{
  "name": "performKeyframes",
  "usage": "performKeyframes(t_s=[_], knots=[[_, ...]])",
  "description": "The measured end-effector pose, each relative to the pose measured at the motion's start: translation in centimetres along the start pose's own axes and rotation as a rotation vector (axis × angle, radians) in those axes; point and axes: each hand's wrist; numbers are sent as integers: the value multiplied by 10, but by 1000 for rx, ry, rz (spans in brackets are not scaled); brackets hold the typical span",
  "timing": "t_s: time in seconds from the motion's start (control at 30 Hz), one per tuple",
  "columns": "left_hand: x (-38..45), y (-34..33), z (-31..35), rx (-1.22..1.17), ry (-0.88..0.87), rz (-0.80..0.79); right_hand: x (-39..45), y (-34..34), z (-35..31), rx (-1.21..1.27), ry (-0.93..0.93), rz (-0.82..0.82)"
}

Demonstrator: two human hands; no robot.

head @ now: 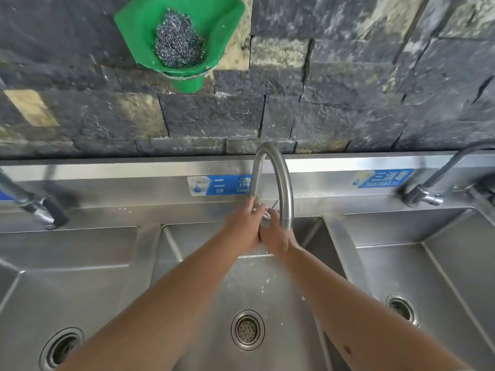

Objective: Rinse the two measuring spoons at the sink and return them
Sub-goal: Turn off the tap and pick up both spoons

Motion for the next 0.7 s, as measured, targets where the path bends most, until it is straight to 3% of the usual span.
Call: performKeyframes(t_s=[0.07, 0.17, 0.3, 0.4, 0.53, 0.7], knots=[[15, 1, -5, 11, 71, -52, 16, 1, 1, 14, -13, -2], [31, -2, -13, 45, 128, -98, 31, -3, -3, -9, -34, 135], [38, -8, -20, 15, 120, -95, 39, -4, -5, -51, 67, 129], [39, -13, -20, -17, 117, -27, 46, -3, 1, -76, 151, -15], [38, -17, -18, -53, 84, -45, 52, -2, 0, -109, 120, 94], [39, -14, -25, -77, 79, -109, 56, -7, 3, -329, 215, 58]])
Point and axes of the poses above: each hand's wrist, its own x-axis towards the middle knuckle, its own y-axis out of the back of the hand, z = x × y, and after that the axes turned 3 degrees about y, right-handed
